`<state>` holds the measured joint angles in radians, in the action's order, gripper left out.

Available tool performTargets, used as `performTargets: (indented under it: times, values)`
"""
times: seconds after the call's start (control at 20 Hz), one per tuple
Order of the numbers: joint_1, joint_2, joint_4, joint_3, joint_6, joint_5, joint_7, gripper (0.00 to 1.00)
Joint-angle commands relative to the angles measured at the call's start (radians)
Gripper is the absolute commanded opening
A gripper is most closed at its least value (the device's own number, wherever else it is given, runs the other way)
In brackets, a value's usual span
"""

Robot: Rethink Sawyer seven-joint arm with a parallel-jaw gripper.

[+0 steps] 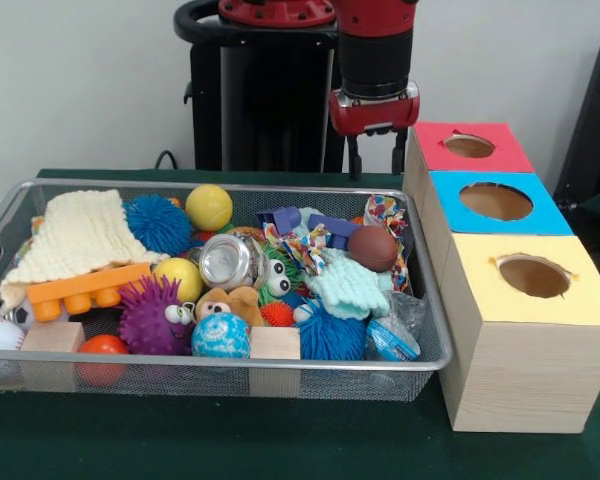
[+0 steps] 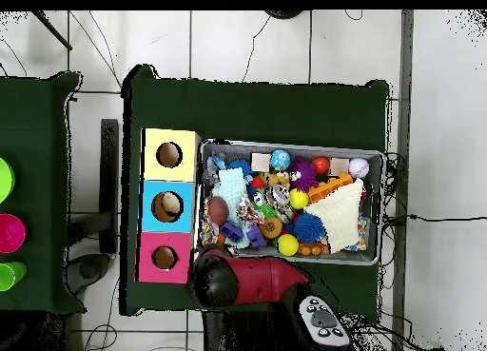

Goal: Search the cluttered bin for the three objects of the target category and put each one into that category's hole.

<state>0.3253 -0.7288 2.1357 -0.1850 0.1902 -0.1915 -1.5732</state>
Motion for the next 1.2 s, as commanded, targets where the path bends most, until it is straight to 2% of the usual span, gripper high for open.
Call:
performTargets:
  times: [0.05,0.45,0.75,1.2]
  values:
    - [-0.003,0.058,-0.153,-0.039,-0.008,0.02,-0.12,1.0]
    - [-0.062,0.108,-0.226,0.014,0.032,0.061,-0.158,1.0]
    - [-0.109,0.111,-0.27,0.05,0.089,0.116,-0.185,1.0]
    - [-0.146,0.184,-0.354,0.083,0.053,0.148,-0.179,1.0]
